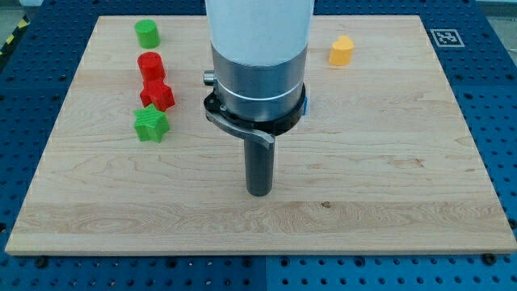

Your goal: Push the green circle down a bit

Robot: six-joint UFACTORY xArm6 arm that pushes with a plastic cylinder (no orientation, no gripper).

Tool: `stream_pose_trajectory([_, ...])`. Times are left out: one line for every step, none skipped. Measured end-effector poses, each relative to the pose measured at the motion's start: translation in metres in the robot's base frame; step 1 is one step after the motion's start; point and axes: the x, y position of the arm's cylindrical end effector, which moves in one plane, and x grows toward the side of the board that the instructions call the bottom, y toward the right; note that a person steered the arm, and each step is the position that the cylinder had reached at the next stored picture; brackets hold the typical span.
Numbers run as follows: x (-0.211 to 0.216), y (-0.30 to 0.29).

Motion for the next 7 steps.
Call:
stream_pose_trajectory([0.0, -0.012])
stream_pose_trajectory([0.0, -0.066])
stream_pose_trajectory([-0.004, -0.144])
stream_pose_trajectory([-0.038, -0.197])
stream_pose_trajectory([-0.076, -0.252])
stream_pose_trajectory([-0.126, -0.276])
stream_pose_trajectory([-0.195, -0.276])
